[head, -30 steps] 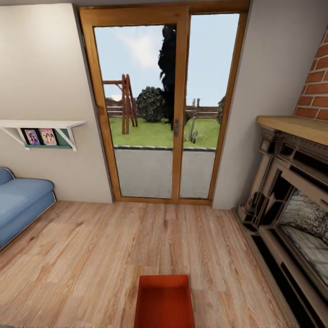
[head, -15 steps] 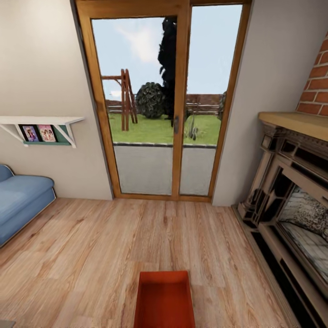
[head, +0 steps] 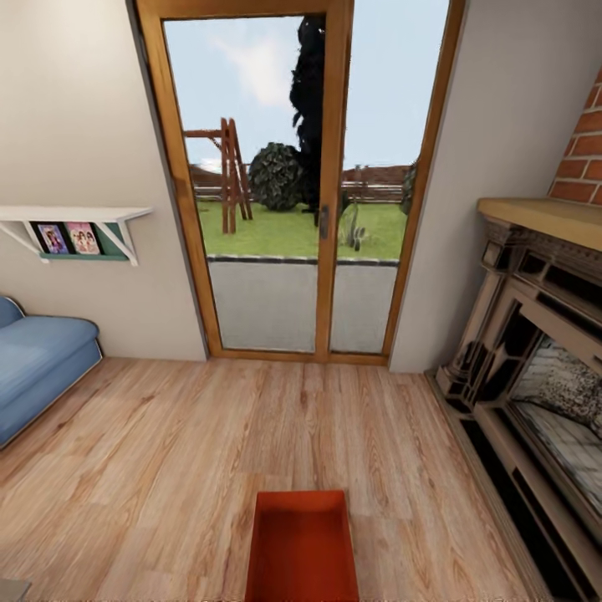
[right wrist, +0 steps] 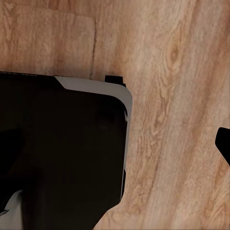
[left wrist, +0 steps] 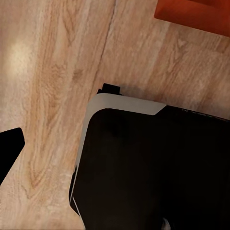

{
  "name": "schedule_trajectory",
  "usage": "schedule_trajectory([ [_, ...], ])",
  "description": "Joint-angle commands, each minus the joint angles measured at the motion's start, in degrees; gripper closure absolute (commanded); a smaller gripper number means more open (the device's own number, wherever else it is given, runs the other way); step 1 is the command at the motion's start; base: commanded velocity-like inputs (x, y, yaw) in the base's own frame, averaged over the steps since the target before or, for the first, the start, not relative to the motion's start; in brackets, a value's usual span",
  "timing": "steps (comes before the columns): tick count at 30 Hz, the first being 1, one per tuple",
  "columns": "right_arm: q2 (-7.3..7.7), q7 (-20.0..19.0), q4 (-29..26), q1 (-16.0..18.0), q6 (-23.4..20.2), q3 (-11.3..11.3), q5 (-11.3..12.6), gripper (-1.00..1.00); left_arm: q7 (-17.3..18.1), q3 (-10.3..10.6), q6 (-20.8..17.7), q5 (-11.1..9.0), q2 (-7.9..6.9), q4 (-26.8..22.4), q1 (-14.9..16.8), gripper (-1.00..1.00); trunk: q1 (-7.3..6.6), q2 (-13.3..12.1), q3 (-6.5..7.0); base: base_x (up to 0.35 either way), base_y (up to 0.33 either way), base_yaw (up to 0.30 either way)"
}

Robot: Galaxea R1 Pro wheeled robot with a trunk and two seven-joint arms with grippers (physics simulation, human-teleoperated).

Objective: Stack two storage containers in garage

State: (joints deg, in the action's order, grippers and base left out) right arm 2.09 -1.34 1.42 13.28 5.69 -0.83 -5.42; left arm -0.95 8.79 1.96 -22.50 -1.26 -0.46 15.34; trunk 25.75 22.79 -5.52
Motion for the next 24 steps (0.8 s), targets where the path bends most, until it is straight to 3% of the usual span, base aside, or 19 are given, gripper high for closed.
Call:
schedule_trajectory([
  [1,0.02,-0.1,0.2,0.1,0.3,-0.1,-0.6,-1.0,-0.1,0.5,0.1,-0.4,0.02,0.0,0.0,-1.0,0.03,0.1,-0.21,0.0,0.0,0.0],
  [24,0.02,-0.1,0.2,0.1,0.3,-0.1,-0.6,-1.0,-0.1,0.5,0.1,-0.4,0.01,0.0,0.0,-1.0,0.03,0.1,-2.3,0.0,0.0,0.0],
])
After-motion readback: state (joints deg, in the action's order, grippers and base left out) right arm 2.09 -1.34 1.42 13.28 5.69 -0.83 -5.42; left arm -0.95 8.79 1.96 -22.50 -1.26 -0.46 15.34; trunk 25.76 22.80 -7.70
